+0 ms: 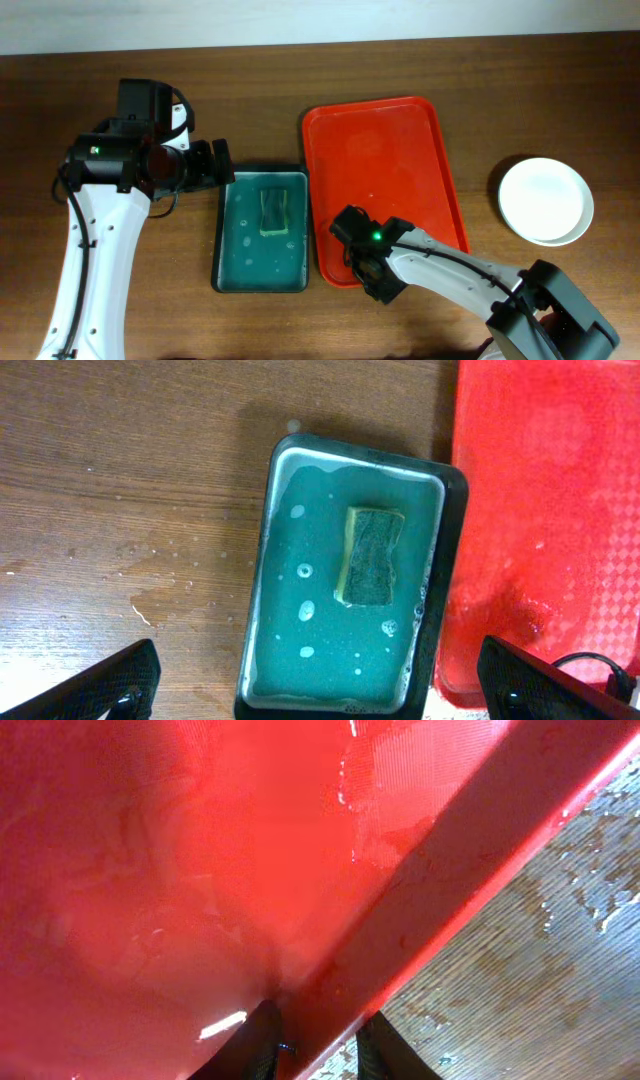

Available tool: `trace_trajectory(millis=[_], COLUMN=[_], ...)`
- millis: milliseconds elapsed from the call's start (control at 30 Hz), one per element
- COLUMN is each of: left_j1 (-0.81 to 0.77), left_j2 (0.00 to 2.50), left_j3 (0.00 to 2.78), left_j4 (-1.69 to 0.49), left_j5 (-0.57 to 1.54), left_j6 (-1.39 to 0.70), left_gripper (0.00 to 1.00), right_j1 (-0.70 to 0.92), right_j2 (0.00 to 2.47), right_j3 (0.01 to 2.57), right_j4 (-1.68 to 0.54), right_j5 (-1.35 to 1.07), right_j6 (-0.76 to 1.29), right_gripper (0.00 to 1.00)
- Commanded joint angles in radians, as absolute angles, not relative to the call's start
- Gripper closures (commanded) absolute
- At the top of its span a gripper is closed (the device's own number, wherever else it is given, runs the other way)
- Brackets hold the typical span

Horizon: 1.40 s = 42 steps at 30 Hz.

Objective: Clean dirty plates on tray and stack at the side

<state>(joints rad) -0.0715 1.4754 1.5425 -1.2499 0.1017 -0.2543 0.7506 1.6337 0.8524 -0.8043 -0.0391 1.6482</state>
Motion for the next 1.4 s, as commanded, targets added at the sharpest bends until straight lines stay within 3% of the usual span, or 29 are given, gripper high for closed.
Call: trace_trajectory(millis=[0, 100, 167, 233, 333, 400, 433, 700, 833, 933, 1000, 1067, 1200, 1367], left_j1=[-0.069, -0.069, -0.069, -0.069, -0.069, -0.069, -0.069, -0.069, -0.069, -0.069, -0.069, -0.069, -0.069, -0.069], left_j2=[1.466, 1.466, 1.466, 1.466, 1.466, 1.466, 1.466, 1.466, 1.466, 1.466, 1.466, 1.466, 1.466, 1.466], left_j3=[1.553, 1.553, 1.553, 1.553, 1.553, 1.553, 1.553, 1.553, 1.553, 1.553, 1.553, 1.553, 1.553, 1.553], left_j4=[-1.251, -1.251, -1.251, -1.251, -1.251, -1.251, -1.251, -1.251, -1.251, -1.251, -1.251, -1.251, -1.251, -1.251], left_j5=[0.109, 0.109, 0.109, 0.109, 0.109, 0.109, 0.109, 0.109, 0.109, 0.109, 0.109, 0.109, 0.109, 0.109], left_j6=[-0.253, -0.253, -0.253, -0.253, -0.253, -0.253, -0.253, -0.253, -0.253, -0.253, -0.253, -0.253, -0.253, -0.253], left_gripper=[0.01, 0.01, 0.01, 0.01, 0.01, 0.01, 0.01, 0.01, 0.01, 0.01, 0.01, 0.01, 0.01, 0.01], right_j1=[0.752, 0.752, 0.751, 0.751, 0.682, 0.549, 0.471, 0.001, -0.048, -0.054, -0.054, -0.054, -0.054, -0.052], right_j2=[1.660, 1.604, 1.512, 1.428, 1.315, 1.271, 1.266, 1.427, 1.542, 1.635, 1.691, 1.724, 1.716, 1.708], right_j3=[0.822, 0.861, 0.917, 0.952, 0.955, 0.955, 0.955, 0.954, 0.954, 0.954, 0.954, 0.954, 0.954, 0.954], right_j4=[-0.789, -0.781, -0.801, -0.851, -0.929, -0.965, -0.962, -0.901, -0.846, -0.807, -0.796, -0.815, -0.861, -0.851], right_j5=[-0.106, -0.041, 0.010, 0.046, 0.057, 0.057, 0.057, -0.027, -0.070, -0.059, -0.060, -0.054, 0.049, 0.009], right_j6=[1.578, 1.343, 1.033, 0.821, 0.681, 0.576, 0.509, 0.207, 0.135, 0.136, 0.139, 0.160, 0.298, 0.224], right_gripper=[0.74, 0.68, 0.67, 0.53, 0.46, 0.43, 0.37, 0.36, 0.35, 0.47, 0.70, 0.85, 0.94, 0.94])
